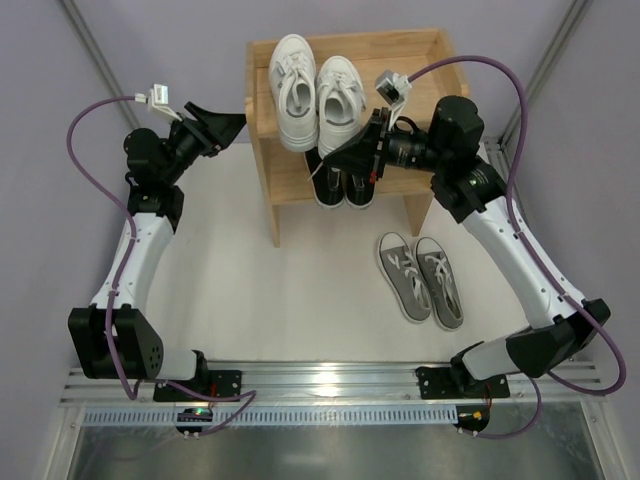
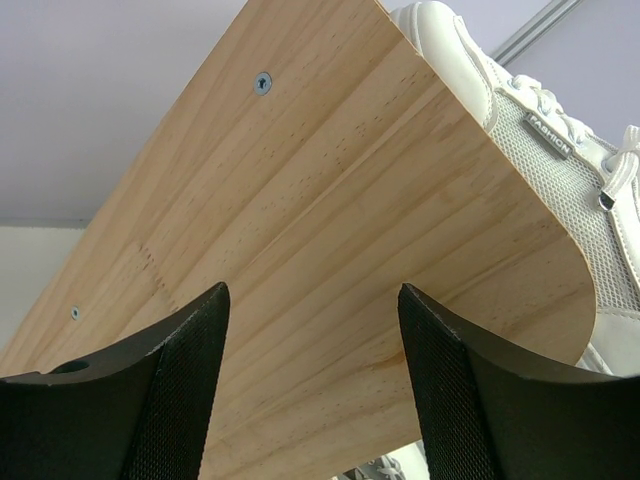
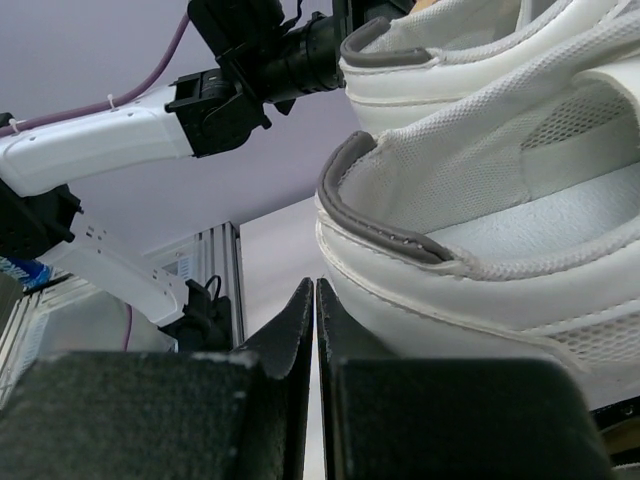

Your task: Place and organize the shoes onto the shoe shelf

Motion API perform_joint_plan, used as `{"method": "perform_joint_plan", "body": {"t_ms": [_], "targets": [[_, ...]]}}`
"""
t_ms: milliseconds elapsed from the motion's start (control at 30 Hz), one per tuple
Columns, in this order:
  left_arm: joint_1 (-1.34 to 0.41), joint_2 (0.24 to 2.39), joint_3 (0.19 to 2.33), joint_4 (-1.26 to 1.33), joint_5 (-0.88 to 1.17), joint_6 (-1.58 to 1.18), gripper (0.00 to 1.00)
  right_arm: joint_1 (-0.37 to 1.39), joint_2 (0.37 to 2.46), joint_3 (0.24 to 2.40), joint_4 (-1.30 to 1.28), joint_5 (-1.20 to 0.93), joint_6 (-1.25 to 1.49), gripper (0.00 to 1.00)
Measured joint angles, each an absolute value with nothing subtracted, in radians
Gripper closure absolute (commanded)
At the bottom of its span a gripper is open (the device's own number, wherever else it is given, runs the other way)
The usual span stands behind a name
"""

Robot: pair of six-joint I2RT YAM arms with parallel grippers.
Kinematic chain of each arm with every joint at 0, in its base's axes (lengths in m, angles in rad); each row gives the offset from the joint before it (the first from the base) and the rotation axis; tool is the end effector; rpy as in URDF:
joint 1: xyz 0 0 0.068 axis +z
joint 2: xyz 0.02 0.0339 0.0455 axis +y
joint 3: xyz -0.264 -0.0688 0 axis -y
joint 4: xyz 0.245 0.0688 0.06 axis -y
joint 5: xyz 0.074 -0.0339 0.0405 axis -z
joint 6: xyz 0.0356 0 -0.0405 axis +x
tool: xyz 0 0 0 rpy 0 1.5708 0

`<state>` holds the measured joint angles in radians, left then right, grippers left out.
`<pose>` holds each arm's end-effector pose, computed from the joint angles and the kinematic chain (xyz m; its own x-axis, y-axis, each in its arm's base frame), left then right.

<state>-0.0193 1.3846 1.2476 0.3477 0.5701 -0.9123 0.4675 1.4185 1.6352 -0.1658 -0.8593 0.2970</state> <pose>0.3233 -0.0255 0.4207 -0.3022 -0.6601 -0.6877 0.4982 0.5056 -0.7043 0.2587 0.1608 0.4907 -0.2403 0.0928 -0.9663 -0.9404 0.2247 0.2554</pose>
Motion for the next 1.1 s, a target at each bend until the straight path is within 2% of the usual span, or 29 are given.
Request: {"method": "perform_joint_plan", "body": {"t_ms": [267,667,933,1100], "targets": [[-0.019,1.385,1.248,0.347,0.571,-0.91,0.33,0.467,1.469,1.73,-0.244,-0.753,0.239,0.96],[-0.019,1.385,1.247,0.347,0.574,-0.909,0.34,0.466,1.523,1.804,-0.294,-0.754,0.205,0.96],[-0.018,1.385,1.247,0.348,0.577,-0.909,0.35,0.452,1.405,1.549,-0.147,-0.921,0.265,0.96],[-0.018,1.385,1.247,0.348,0.578,-0.91,0.35,0.512,1.348,1.523,-0.107,-0.962,0.27,0.96]]}}
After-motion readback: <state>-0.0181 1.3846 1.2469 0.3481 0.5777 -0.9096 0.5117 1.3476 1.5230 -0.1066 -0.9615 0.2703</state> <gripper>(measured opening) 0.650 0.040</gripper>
